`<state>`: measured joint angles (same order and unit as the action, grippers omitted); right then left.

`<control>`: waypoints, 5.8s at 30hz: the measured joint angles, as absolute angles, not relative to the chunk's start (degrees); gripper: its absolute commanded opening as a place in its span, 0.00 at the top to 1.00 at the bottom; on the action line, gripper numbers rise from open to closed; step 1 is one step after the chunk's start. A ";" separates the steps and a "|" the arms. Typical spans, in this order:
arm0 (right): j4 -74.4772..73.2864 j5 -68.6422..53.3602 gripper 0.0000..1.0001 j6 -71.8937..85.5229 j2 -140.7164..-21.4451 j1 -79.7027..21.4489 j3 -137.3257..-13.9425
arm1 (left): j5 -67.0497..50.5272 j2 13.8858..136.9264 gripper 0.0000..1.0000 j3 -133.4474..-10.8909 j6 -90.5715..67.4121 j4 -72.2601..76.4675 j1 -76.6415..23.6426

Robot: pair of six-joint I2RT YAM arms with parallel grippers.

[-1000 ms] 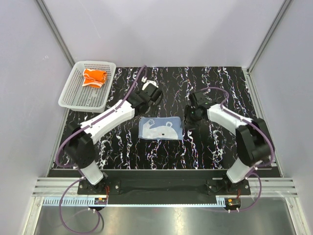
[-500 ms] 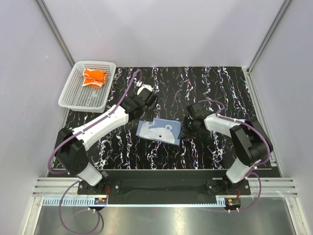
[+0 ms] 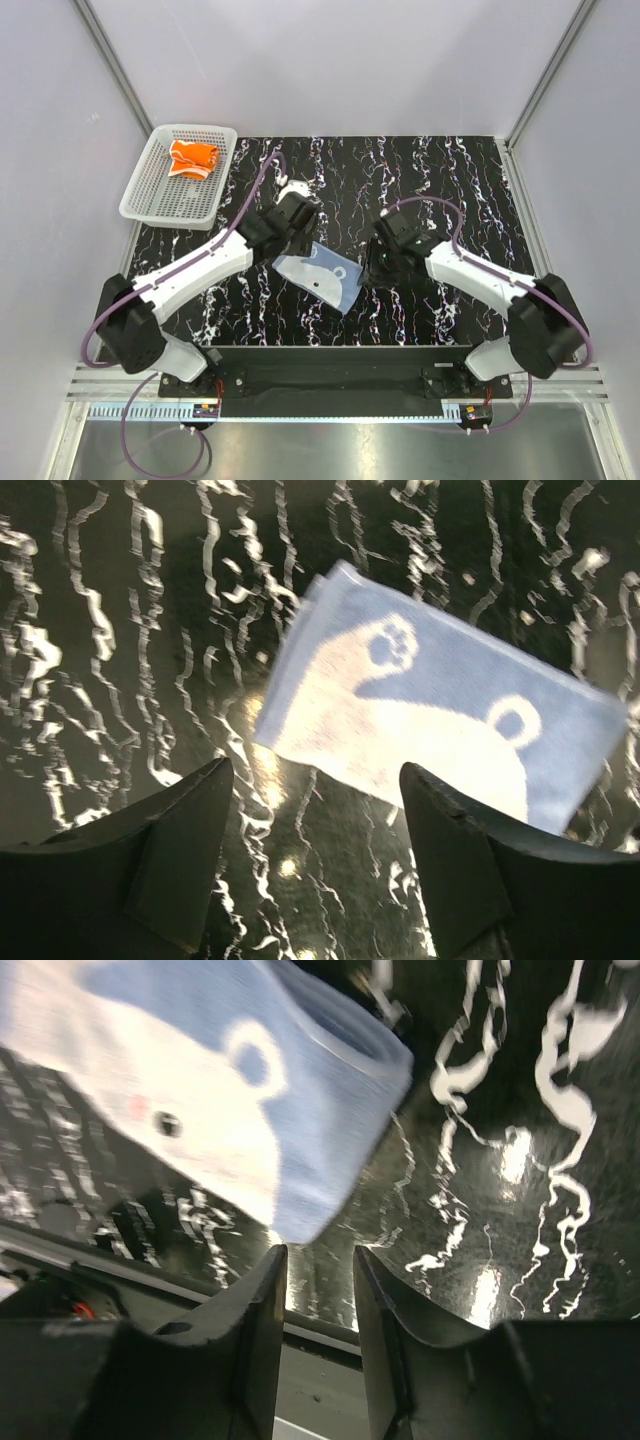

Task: Roll the towels
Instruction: Fold the towel, then roll the towel

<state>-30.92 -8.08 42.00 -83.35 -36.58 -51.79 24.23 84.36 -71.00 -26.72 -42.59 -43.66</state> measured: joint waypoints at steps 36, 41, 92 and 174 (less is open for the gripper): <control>-19.18 -28.27 1.00 37.45 -91.94 -23.99 -53.65 | 11.79 100.12 0.87 -59.13 -41.95 -22.22 -62.74; -16.97 -29.71 1.00 37.67 -95.98 -23.94 -52.90 | 11.79 100.12 0.87 -58.61 -42.70 -20.29 -62.74; -43.35 -6.90 0.60 32.60 -78.17 -16.51 -62.26 | 28.69 98.87 0.48 -75.46 -35.42 -39.75 -68.95; -14.37 -22.09 0.45 46.94 -83.29 -17.74 -41.17 | -10.22 98.70 1.00 -63.22 -34.28 -14.81 -53.74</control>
